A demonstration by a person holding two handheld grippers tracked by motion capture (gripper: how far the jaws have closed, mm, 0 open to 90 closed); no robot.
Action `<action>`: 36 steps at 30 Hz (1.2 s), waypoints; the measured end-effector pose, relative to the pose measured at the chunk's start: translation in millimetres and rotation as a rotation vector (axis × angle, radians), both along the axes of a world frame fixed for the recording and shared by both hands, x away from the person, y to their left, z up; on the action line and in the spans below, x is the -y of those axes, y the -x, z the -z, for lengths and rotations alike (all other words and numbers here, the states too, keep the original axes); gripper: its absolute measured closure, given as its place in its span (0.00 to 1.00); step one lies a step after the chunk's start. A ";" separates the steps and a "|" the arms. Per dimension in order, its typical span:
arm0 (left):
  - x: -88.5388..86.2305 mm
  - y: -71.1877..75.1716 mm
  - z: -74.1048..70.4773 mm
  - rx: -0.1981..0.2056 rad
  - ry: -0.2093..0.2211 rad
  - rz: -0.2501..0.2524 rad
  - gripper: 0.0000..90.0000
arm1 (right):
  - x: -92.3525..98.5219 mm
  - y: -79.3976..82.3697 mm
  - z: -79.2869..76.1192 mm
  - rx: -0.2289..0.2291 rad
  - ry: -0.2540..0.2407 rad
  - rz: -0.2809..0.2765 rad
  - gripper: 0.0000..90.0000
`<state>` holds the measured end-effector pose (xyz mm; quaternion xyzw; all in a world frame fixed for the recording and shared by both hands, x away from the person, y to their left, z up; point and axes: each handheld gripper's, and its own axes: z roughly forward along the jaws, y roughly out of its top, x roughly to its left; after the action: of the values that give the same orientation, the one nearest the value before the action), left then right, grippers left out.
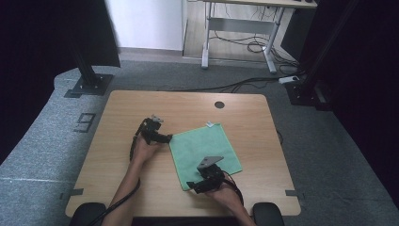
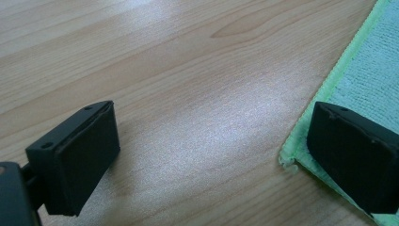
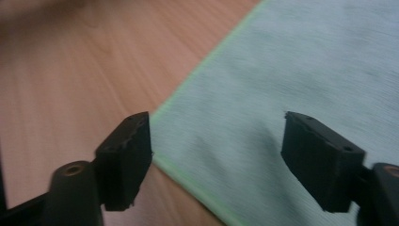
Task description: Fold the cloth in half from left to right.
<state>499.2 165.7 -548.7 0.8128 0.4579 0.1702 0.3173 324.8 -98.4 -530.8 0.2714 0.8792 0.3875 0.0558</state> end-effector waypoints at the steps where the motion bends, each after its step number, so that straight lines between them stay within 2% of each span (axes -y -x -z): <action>1: -0.1 0.0 -0.1 -0.001 -0.001 0.000 0.03 | -3.6 1.8 0.0 0.001 0.000 -0.014 0.33; 9: 0.0 0.1 -0.1 -0.001 0.000 0.000 0.03 | -26.1 16.9 1.7 -0.011 0.030 -0.124 0.51; 13: 0.0 0.1 -0.2 -0.002 -0.001 0.000 0.03 | -33.1 22.0 4.5 0.005 0.074 -0.158 0.60; 18: 0.1 0.1 -0.1 -0.001 -0.001 -0.001 0.03 | -35.6 23.7 4.7 0.053 0.132 -0.139 0.78; 23: 0.8 0.0 0.1 -0.003 -0.001 0.001 0.02 | -30.5 19.5 5.9 0.037 0.109 -0.104 0.92; 24: 0.7 1.1 -0.3 0.006 0.004 0.015 0.04 | -29.4 18.1 6.1 0.028 0.101 -0.101 0.93; 25: 0.7 2.7 -0.9 0.017 0.010 0.033 0.09 | -28.6 17.0 6.4 0.019 0.094 -0.098 0.94; 27: 0.9 6.1 -1.8 0.038 0.021 0.079 0.24 | -27.6 15.7 6.9 0.003 0.080 -0.089 0.94; 30: 1.5 9.5 -2.4 0.051 0.037 0.132 0.44 | -25.8 13.4 7.5 -0.019 0.062 -0.083 0.95; 33: 2.5 11.3 -2.6 0.053 0.047 0.146 0.55 | -24.4 11.6 8.1 -0.034 0.049 -0.084 0.95; 36: 4.4 13.3 -2.8 0.053 0.055 0.169 0.70 | -23.3 10.2 8.5 -0.046 0.039 -0.083 0.95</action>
<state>485.9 161.3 -546.0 0.8347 0.3837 0.1514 0.3648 314.6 -75.1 -539.2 0.2424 0.8981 0.3661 0.0245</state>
